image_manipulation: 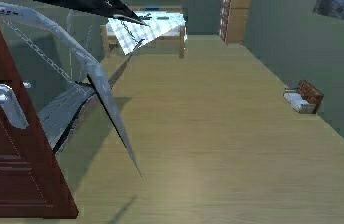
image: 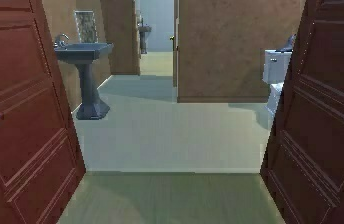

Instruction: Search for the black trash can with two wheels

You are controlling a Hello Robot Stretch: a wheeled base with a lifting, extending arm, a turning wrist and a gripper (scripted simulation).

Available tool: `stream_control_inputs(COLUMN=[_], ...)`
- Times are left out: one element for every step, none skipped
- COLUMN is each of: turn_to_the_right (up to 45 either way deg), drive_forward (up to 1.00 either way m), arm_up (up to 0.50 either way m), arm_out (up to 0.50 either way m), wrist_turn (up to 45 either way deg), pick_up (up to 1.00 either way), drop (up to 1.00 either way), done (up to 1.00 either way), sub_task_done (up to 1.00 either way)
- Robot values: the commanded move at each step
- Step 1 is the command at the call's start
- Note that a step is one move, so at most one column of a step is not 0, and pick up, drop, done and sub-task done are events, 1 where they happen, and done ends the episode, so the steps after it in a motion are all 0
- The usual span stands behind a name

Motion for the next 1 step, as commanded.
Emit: stream_control_inputs(turn_to_the_right=[-3.0], drive_forward=[0.00], arm_up=[0.00], arm_out=[0.00], wrist_turn=[0.0], pick_up=[0.00], drop=[0.00], done=[0.00], sub_task_done=[0.00])
